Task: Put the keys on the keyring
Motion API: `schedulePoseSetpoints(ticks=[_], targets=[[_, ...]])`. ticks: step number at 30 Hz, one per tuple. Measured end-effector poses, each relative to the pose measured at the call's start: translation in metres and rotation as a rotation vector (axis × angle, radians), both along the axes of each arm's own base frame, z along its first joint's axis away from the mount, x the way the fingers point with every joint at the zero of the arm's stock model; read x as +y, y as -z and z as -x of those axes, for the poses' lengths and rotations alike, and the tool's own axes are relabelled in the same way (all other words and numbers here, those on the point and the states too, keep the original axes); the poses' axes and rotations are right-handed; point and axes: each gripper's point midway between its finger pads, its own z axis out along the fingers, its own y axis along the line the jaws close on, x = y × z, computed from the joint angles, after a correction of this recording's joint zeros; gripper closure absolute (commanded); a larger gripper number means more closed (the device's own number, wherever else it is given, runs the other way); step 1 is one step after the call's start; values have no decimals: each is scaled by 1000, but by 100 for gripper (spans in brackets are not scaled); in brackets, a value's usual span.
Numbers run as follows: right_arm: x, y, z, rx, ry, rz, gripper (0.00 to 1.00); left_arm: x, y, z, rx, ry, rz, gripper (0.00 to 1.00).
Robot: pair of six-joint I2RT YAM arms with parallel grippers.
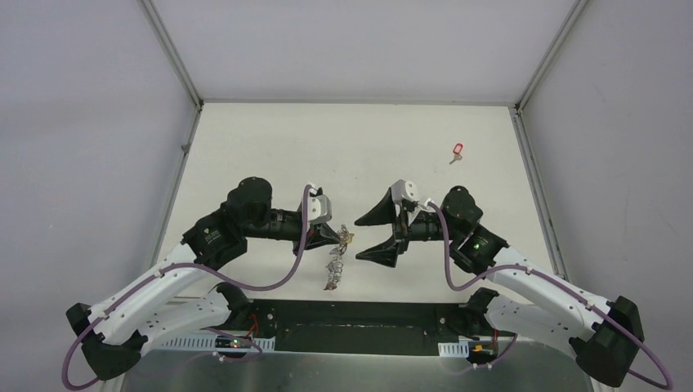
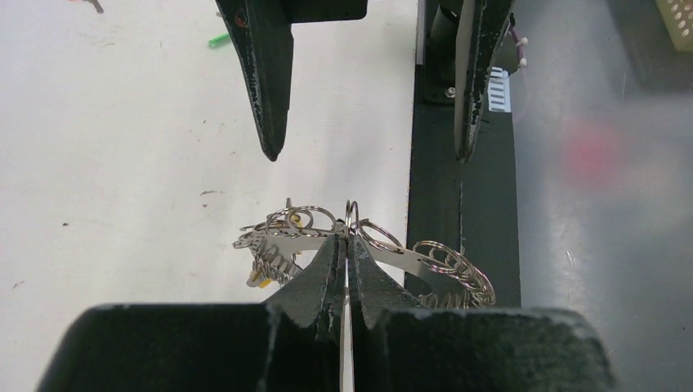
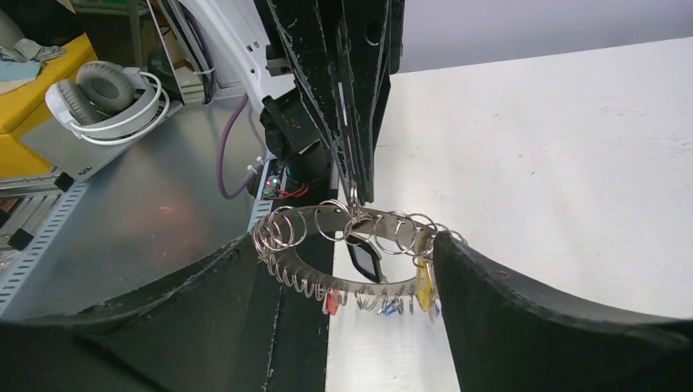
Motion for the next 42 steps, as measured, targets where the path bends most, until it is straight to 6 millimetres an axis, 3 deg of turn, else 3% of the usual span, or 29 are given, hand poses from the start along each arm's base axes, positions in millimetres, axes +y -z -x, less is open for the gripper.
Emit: schedulePoseSetpoints(ticks=[12, 20, 33, 37, 42], targets=[[17, -4, -14, 63, -4, 56, 52, 15, -12, -14, 88, -108, -206, 100], [29, 0, -17, 101, -18, 49, 57, 22, -18, -19, 168, -168, -303, 100], [57, 4, -10, 118, -80, 45, 77, 30, -3, -17, 282, -207, -451, 100], [61, 7, -10, 126, -85, 52, 76, 33, 0, -15, 292, -205, -467, 100], [62, 8, -9, 130, -90, 53, 60, 34, 1, -14, 290, -202, -473, 100]])
